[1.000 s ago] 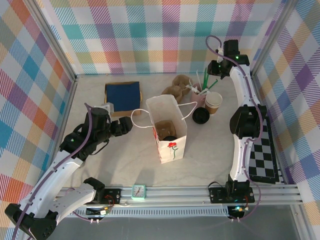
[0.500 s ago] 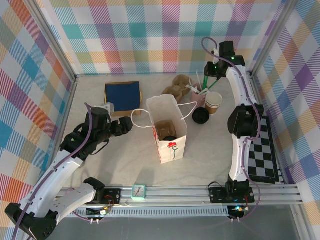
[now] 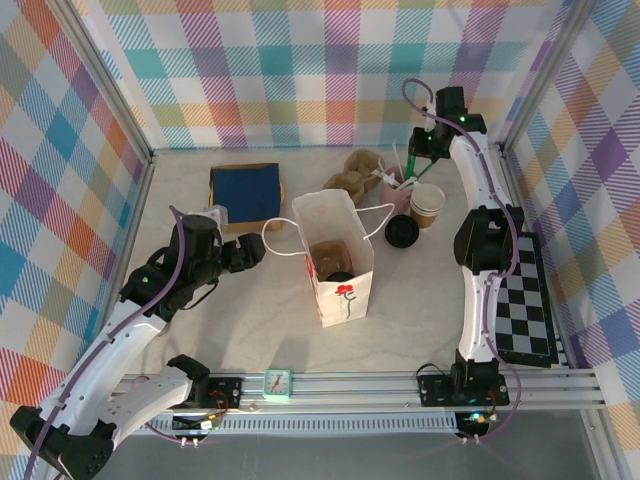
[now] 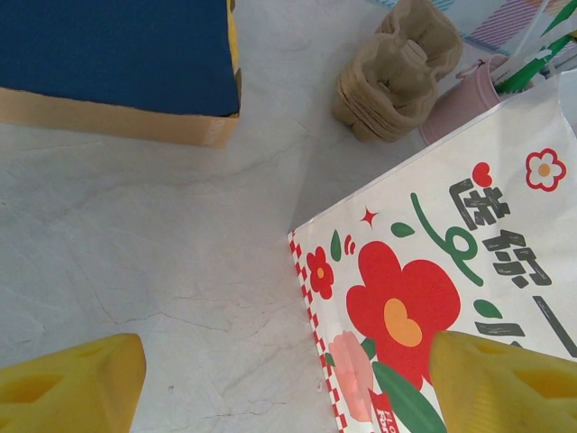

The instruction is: Pack the takeout coffee

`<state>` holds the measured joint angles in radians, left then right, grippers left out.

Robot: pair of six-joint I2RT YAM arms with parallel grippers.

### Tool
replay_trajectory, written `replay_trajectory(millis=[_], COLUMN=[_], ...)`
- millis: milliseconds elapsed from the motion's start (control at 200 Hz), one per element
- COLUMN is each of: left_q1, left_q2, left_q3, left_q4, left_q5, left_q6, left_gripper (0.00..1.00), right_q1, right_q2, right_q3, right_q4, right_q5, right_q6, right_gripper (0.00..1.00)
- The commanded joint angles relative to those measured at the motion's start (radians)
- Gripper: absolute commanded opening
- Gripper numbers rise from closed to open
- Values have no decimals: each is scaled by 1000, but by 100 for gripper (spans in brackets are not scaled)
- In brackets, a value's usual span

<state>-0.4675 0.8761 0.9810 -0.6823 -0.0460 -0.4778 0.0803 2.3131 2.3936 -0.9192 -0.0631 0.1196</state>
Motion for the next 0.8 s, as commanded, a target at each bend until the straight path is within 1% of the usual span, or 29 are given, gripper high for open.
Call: replay_trajectory(millis=[0, 155, 200, 510, 795], left_q1=[11, 10, 10, 10, 10], left_q2=[-6, -5, -5, -9, -16], left_q3=[34, 35, 35, 40, 45], left_q4=[-29, -28, -28, -31, -31], left_q5=[-13, -15, -15, -9, -7], left_q6=[15, 15, 15, 18, 16], left_gripper=[82, 82, 82, 82, 82], right_q1=[7, 10, 13, 18, 24], right_q2=[11, 5, -3, -124, -215], right_q3=[12, 11, 4, -136, -206], right_q4=[14, 5, 0, 52, 85], right_q5=[-6, -11, -13, 29, 62], right_q6=[4, 4, 4, 15, 9], right_gripper=[19, 9, 8, 8, 9])
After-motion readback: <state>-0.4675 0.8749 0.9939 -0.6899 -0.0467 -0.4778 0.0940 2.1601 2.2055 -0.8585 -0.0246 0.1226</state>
